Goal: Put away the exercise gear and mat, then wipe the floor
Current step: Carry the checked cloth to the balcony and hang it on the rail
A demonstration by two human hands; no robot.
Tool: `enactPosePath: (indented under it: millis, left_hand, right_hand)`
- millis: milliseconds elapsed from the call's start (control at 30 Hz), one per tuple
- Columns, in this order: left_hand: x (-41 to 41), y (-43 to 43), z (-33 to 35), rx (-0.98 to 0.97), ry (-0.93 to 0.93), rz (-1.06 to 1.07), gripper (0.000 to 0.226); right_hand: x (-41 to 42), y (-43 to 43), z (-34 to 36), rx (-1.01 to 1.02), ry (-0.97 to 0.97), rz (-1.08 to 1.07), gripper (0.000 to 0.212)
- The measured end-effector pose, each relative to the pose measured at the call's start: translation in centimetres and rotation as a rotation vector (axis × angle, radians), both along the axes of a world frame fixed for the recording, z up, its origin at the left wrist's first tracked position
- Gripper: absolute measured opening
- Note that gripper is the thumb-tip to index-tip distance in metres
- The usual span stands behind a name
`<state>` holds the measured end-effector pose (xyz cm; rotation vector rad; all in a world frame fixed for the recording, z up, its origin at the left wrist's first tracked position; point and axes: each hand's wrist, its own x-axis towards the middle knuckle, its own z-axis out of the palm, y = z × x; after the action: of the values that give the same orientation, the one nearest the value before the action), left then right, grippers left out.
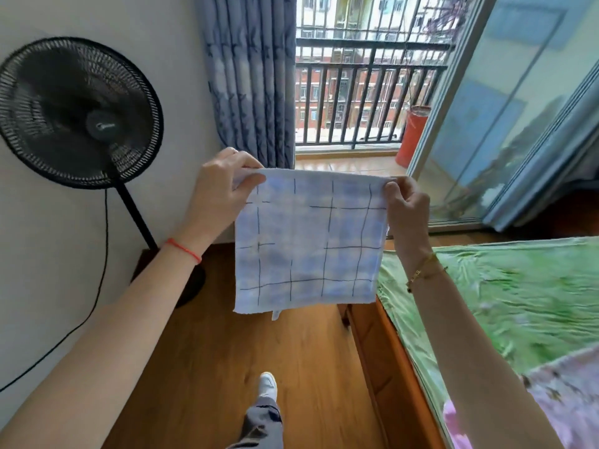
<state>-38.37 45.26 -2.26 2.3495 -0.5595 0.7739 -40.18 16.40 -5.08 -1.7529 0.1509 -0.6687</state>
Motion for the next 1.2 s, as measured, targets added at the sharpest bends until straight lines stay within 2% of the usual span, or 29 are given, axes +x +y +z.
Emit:
enactPosePath:
  millis: [167,400,700,800,900,1200]
  left_hand:
    - [11.5,-2.8,1.8,-0.106,0.022,-0.089,0.018]
    - [26.8,-7.5,3.1,-0.245,0.159,-0.207,0.014]
    - [44.3,-15.3,0.3,-0.309,0.298,-0.262,0.019]
    - [49.5,-18.2,0.2,-0.305,0.335,-0.252,0.019]
    - [54.4,-20.8,0.7,-0.327,0.341,-0.225,0.020]
    - [69.1,-26.0,0.8,-0.408,0.330,-0.170,0.021]
  right_hand:
    - [9.9,-1.5,1.9,0.010,-0.009,-0.103,0.014]
    - [22.4,-4.8,2.9,0.028,0.002,-0.227,0.013]
    - [36.2,-11.8,2.0,0.071,0.081,-0.256,0.016]
    - [41.5,-15.0,2.4,0.029,0.091,-0.261,0.018]
    - [46.7,-18.1,3.3,-0.009,0.127,-0.225,0.018]
    - [62.7,-23.5,3.4,0.061,0.162,-0.148,0.015]
